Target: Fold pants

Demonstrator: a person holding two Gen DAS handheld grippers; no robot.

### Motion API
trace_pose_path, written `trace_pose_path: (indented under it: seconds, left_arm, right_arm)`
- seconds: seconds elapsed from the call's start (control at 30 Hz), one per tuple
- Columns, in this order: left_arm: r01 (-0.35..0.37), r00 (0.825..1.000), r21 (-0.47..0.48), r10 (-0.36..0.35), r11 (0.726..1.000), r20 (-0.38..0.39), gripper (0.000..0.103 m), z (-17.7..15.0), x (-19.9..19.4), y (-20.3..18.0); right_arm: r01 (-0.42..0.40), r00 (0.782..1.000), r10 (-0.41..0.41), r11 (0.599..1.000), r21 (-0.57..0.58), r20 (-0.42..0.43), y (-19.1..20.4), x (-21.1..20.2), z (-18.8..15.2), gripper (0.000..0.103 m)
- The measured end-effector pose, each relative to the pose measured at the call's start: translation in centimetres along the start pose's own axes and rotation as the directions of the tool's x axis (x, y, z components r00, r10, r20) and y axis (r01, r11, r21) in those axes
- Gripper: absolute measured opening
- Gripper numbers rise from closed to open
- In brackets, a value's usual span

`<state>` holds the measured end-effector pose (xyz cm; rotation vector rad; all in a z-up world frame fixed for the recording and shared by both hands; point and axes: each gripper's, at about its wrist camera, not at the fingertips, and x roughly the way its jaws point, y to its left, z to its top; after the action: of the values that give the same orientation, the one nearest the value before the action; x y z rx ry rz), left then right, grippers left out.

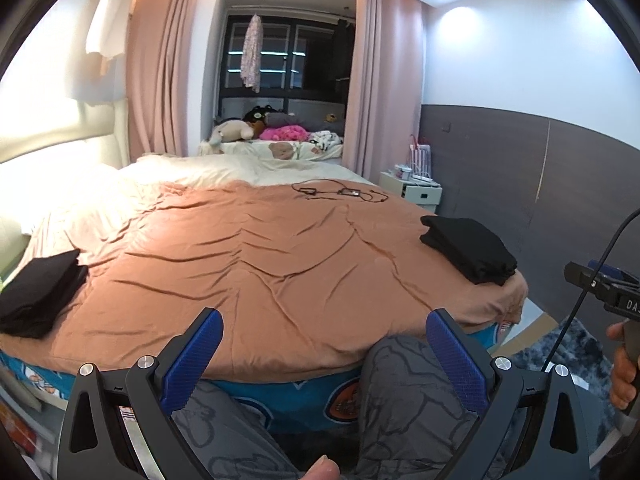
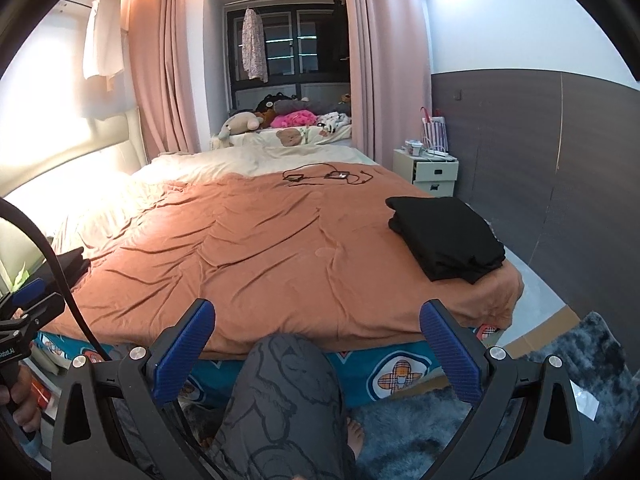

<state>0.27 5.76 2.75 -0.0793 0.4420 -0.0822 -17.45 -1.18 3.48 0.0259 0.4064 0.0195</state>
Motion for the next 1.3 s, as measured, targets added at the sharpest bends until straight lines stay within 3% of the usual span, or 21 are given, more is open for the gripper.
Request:
trace_pose_path:
  seconds: [0.2,1.3]
  left_arm:
    - [-0.013,1.0,0.006,0.013,1.0,0.003,0.102,-0.6,-0.2,0.0]
    - [-0.022,1.0,0.006,0.022,1.0,-0.003,0.102,-1.0,-0.4,0.2]
  right_arm:
    - [0.013,1.0,-0.013,1.0,-0.003,-0.008,1.0,0.0,-1.5,0.103]
    - [0.007,1.0,-0.007,1.0,-0.009,-0.017,1.2,-0.8,-1.3,0.103]
